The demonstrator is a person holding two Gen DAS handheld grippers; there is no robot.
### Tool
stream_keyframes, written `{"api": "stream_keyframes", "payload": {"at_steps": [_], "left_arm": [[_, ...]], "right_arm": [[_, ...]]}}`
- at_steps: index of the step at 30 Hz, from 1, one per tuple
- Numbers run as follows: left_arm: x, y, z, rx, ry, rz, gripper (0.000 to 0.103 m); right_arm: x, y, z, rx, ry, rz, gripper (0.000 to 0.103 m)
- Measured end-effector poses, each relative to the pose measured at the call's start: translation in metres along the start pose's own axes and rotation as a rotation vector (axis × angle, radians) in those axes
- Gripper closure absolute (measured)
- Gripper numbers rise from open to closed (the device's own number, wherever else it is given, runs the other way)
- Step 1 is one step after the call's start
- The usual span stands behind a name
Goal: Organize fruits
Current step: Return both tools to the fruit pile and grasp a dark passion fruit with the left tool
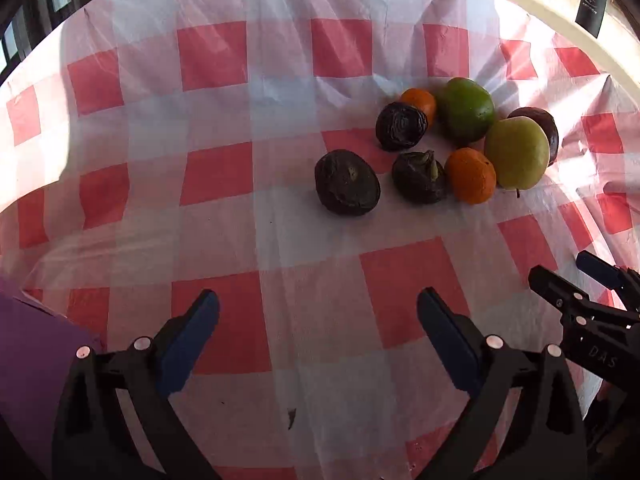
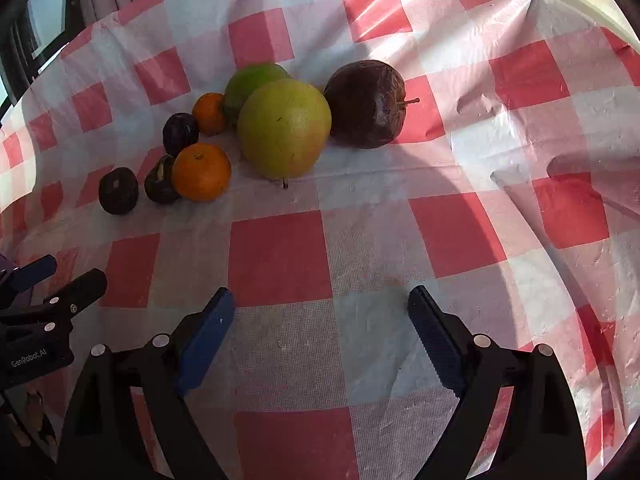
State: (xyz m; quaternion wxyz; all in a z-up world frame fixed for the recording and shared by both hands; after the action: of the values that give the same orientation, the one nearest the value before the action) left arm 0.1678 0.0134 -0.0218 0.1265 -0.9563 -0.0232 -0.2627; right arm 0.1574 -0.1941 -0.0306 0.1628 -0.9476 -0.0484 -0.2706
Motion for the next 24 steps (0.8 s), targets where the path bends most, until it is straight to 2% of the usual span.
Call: {"api": "stream_keyframes", "payload": {"at_steps": [2, 8, 15, 19, 20, 21, 22, 24], "left_arm": [[0.01, 0.003, 0.012, 0.016, 0.016, 0.001, 0.009], [0.036, 0.008, 0.031, 0.019, 0.072, -0.012, 0.008], [0.06, 0.009, 0.049, 0.043, 0.075, -0.032, 0.008], [0.065, 0.009, 0.053, 0.042, 0.072, -0.041, 0.008], [0.066, 0.009, 0.053, 0.039, 0.076, -0.04, 0.011], [0.065, 0.01, 0.051, 0.035, 0.085, -0.034, 0.02], [0.066, 0.012, 0.049, 0.027, 0.097, -0.022, 0.026], [0.067, 0.019, 0.042, 0.014, 0.119, 0.007, 0.048]], "right_arm": [[0.016, 0.003, 0.011, -0.006, 0.019, -0.007, 0.017], [0.05, 0.006, 0.03, 0.022, 0.06, -0.001, 0.023], [0.065, 0.005, 0.038, 0.046, 0.081, 0.002, 0.025], [0.068, 0.01, 0.035, 0.049, 0.093, 0.032, 0.022], [0.07, 0.01, 0.035, 0.052, 0.096, 0.038, 0.021], [0.073, 0.01, 0.037, 0.061, 0.098, 0.041, 0.022], [0.078, 0.012, 0.038, 0.074, 0.101, 0.043, 0.029], [0.083, 0.01, 0.039, 0.122, 0.111, 0.026, 0.045]]}}
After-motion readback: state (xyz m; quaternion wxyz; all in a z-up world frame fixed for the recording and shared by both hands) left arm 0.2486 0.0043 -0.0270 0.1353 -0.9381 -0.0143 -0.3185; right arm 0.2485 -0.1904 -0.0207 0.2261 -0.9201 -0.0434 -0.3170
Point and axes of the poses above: each gripper's, at about its wrist camera, not at the fingertips, and z roughly the way its jaws point, y to its right, x to its top, the point moved 3 cm from there along z, roughly the way its jaws point, and after that the axes turned 15 degrees about x, right-handed, at the moved point
